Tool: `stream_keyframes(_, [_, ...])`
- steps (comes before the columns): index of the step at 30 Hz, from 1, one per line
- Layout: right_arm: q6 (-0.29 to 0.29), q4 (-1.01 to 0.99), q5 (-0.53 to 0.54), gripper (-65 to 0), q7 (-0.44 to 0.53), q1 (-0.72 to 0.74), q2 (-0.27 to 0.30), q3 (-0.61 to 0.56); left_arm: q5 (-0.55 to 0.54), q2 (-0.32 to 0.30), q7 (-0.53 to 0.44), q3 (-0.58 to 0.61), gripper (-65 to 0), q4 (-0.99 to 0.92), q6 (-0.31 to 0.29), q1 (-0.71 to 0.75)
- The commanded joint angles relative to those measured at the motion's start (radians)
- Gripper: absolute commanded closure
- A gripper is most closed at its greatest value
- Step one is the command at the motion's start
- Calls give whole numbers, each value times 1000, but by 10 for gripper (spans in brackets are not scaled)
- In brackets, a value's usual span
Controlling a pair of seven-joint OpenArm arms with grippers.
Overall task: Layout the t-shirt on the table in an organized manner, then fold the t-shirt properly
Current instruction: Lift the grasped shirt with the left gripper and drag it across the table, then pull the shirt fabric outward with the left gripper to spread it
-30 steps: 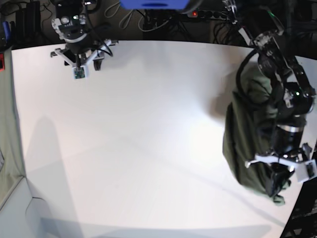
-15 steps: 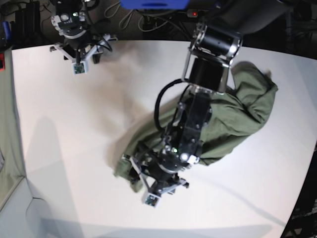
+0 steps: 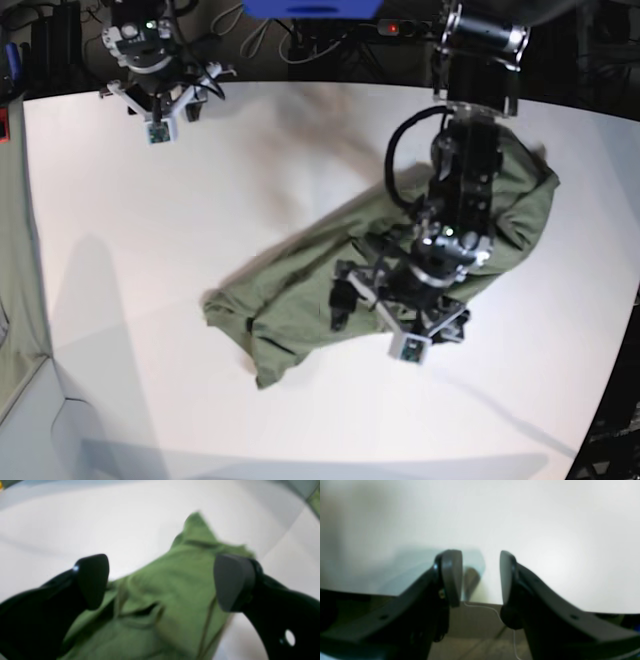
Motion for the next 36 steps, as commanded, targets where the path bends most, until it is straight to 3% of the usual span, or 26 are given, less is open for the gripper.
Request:
stream_keyframes(1, [1, 19, -3, -254, 18, -5, 1, 1, -13, -10, -22, 5, -650, 22, -8, 1])
stream_keyframes(5, [1, 19, -3, -254, 21, -3, 1, 1, -13, -55, -22, 12, -650, 20, -17, 73])
stream_keyframes(9, [1, 19, -3, -254, 21, -2, 1, -5, -13, -60, -22, 14, -650, 20, -18, 117])
stream_keyframes(21, [3, 17, -1, -254, 21, -8, 1, -4, -13, 29, -17, 14, -650, -66, -17, 116])
stream_keyframes(30, [3, 17, -1, -254, 21, -9, 1, -2, -13, 45, -21, 15, -650, -147, -18, 96])
stream_keyframes(33, [3, 17, -1, -254, 22, -9, 1, -2, -13, 45, -22, 34, -650, -150, -63, 96])
stream_keyframes(34, [3, 17, -1, -254, 22, -9, 1, -2, -13, 45, -22, 38, -599, -152, -74, 94])
stream_keyframes(36, [3, 17, -1, -254, 22, -9, 1, -4, -13, 46, -22, 43, -421, -153, -78, 87])
